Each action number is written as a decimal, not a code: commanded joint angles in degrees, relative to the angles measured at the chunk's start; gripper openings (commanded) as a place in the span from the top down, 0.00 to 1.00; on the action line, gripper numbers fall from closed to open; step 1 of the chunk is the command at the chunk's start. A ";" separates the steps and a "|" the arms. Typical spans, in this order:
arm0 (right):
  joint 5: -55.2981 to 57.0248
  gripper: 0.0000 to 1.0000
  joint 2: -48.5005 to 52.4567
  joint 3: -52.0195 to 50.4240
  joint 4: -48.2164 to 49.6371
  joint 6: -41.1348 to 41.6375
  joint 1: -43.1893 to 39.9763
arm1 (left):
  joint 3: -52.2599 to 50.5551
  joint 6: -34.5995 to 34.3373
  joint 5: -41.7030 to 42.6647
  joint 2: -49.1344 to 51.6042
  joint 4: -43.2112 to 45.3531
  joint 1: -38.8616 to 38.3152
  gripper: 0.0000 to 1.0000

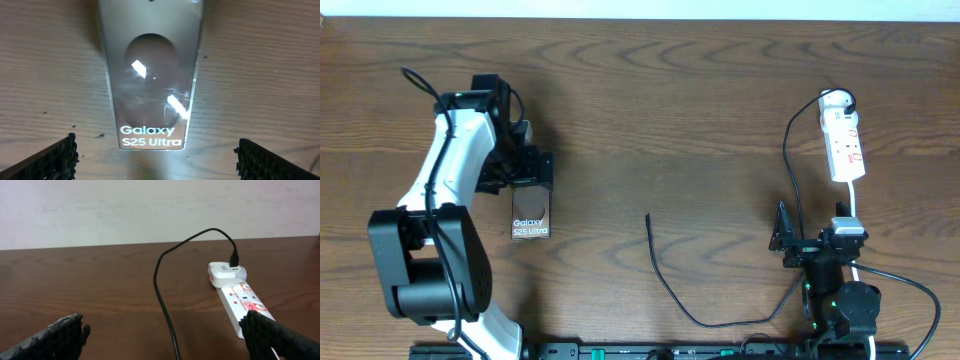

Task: Plug charger to phone and switch on socket
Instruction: 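Move the left gripper forward and down over the upright silver phone, then close the left gripper on the phone's sides and hold it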

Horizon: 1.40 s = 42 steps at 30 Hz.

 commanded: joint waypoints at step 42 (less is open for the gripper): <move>0.07 0.01 0.00 -0.07 -0.24 -0.48 -0.39 | -11.61 0.50 -5.95 0.37 14.03 -2.43 0.02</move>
